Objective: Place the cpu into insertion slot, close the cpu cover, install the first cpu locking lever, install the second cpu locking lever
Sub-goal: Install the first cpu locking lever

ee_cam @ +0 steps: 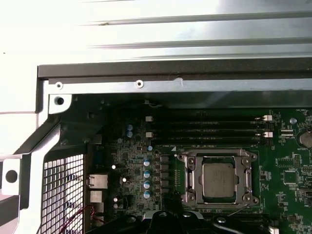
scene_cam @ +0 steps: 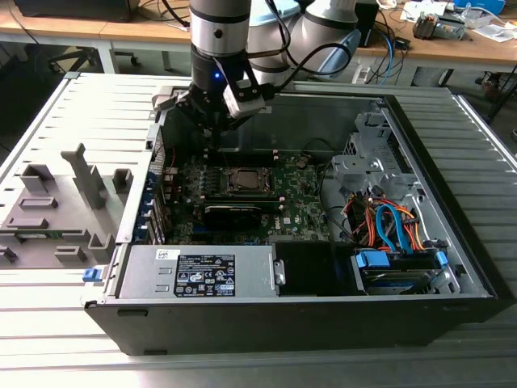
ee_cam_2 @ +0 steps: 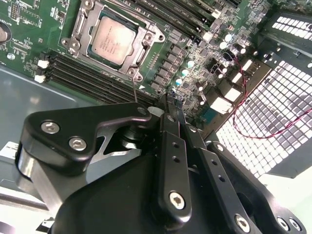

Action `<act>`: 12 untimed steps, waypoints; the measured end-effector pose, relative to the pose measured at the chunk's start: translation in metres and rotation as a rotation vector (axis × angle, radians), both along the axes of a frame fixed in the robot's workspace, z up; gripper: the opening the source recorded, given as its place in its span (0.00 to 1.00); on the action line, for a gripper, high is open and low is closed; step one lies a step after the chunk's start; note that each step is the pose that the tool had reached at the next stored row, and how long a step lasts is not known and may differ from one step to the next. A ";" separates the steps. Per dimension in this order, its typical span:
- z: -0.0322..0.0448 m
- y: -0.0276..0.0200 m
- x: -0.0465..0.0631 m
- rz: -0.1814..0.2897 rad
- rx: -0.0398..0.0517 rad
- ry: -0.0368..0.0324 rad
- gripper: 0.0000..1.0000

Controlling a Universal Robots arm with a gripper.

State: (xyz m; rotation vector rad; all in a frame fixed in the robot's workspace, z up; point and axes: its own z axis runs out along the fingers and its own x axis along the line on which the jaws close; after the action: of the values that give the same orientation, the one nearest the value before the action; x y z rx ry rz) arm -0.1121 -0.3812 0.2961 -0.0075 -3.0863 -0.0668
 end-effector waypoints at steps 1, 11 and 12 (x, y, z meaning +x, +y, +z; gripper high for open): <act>0.0000 0.0000 0.000 0.001 0.0000 0.0001 0.11; -0.0032 0.0000 -0.006 0.003 0.0001 -0.0001 0.11; -0.0032 0.0000 -0.006 0.003 0.0000 0.0000 0.11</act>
State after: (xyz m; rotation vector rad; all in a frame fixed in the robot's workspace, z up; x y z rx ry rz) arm -0.1185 -0.3812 0.2929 -0.0032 -3.0863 -0.0667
